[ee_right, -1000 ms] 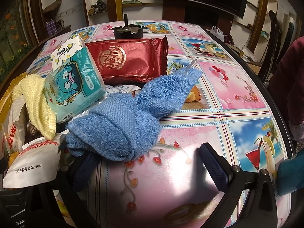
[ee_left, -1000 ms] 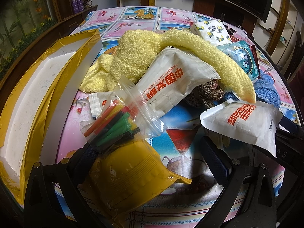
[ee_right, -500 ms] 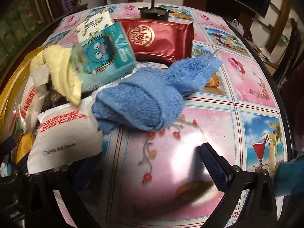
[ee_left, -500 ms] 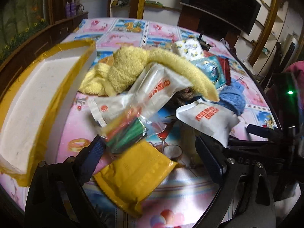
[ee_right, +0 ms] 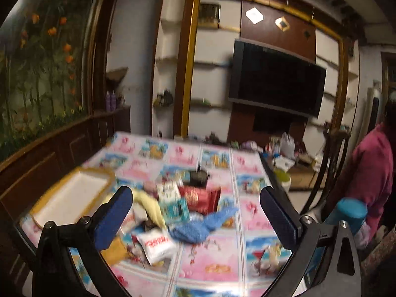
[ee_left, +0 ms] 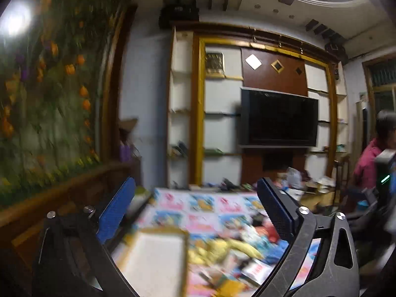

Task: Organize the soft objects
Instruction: 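Raise both tools and swing them over the table toward the box, then grasp the yellow foil packet with the left tool while the right tool grasps the white red-print bag, then carry both items into the yellow-edged box and open both tools, then grasp the clear red-print bag with the left tool while the right tool grasps the blue towel, then carry the bag and blue towel into the box and release both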

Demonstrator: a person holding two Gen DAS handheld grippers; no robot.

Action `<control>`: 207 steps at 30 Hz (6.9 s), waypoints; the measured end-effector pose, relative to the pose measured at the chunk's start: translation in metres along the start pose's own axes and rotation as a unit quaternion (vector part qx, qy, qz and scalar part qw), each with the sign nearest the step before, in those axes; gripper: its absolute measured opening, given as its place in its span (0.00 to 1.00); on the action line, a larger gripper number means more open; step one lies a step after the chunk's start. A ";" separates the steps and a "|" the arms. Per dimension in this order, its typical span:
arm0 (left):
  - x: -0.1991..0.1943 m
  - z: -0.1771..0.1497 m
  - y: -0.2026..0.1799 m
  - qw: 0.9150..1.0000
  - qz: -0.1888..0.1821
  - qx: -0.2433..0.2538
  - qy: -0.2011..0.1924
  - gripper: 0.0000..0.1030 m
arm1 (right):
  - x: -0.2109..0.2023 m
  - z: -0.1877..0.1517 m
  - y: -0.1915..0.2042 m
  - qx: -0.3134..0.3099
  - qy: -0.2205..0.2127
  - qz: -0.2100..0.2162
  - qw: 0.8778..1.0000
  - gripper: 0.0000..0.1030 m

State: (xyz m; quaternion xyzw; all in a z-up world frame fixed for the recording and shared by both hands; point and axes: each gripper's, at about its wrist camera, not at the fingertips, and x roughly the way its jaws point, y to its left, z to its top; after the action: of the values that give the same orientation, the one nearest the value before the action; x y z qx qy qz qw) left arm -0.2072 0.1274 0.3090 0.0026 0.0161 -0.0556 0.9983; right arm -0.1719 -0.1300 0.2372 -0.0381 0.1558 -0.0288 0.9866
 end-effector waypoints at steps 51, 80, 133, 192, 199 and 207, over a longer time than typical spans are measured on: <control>0.109 -0.222 -0.007 0.945 -0.099 -0.003 0.311 1.00 | 0.135 -0.139 0.010 0.046 0.245 0.161 0.955 0.99; 0.172 -0.286 -0.064 0.869 -0.209 0.017 0.449 0.43 | 0.181 -0.159 0.032 0.026 0.320 0.221 0.921 0.55; 0.333 -0.249 0.182 0.854 -0.125 -0.288 0.415 0.44 | 0.263 -0.060 0.228 -0.050 0.232 0.275 0.932 0.59; 0.275 -0.263 -0.082 0.891 -0.142 0.100 0.419 0.38 | 0.219 -0.156 -0.058 0.197 0.268 0.169 0.928 0.58; 0.226 -0.222 -0.055 0.900 -0.221 -0.038 0.374 0.37 | 0.212 -0.152 -0.069 0.215 0.244 0.157 0.933 0.53; 0.176 -0.193 -0.019 0.904 -0.251 -0.099 0.332 0.38 | 0.190 -0.142 -0.083 0.238 0.187 0.153 0.941 0.46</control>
State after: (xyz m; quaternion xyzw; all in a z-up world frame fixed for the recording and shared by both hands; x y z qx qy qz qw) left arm -0.0404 0.0907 0.1103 -0.0823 0.3522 -0.2981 0.8834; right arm -0.0389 -0.2352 0.0513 0.2283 0.3301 0.0794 0.9125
